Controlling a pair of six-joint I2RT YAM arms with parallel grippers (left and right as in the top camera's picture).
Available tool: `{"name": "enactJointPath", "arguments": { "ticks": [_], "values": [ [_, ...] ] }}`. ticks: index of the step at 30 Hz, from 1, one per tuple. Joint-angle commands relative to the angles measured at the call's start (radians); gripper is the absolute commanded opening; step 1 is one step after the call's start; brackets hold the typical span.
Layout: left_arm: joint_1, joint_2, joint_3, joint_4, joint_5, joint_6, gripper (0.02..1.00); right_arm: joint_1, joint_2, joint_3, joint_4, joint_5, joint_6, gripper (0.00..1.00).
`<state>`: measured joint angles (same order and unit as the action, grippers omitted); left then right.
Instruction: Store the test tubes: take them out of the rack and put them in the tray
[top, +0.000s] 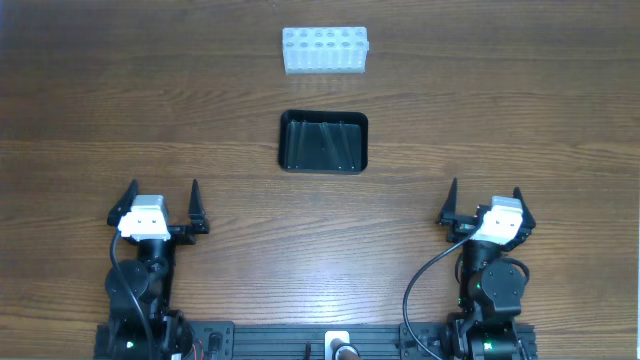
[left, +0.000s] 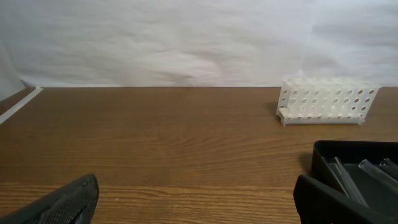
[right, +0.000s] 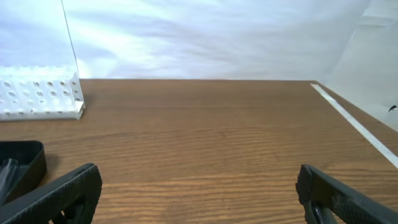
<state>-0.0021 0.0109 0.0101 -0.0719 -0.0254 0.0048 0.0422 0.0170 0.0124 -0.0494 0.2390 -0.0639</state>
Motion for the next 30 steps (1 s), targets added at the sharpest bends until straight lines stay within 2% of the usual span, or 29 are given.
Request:
{"name": "enactJointPath", "arguments": {
  "ticks": [1,5,14,30],
  "values": [
    [0.006,-0.008,-0.004,-0.001,0.010,0.014,0.998,-0.009,-0.012,-0.007,-0.003,0.002,-0.004,0.991],
    [0.006,-0.008,-0.005,-0.001,0.010,0.014,0.998,-0.008,-0.012,-0.007,-0.005,-0.029,-0.004,0.991],
    [0.006,-0.008,-0.005,-0.001,0.010,0.014,0.998,0.014,-0.012,-0.007,-0.024,-0.191,-0.004,0.991],
    [0.006,-0.008,-0.004,-0.001,0.010,0.014,1.000,0.031,-0.012,-0.007,-0.023,-0.190,-0.005,0.991]
  ]
}}
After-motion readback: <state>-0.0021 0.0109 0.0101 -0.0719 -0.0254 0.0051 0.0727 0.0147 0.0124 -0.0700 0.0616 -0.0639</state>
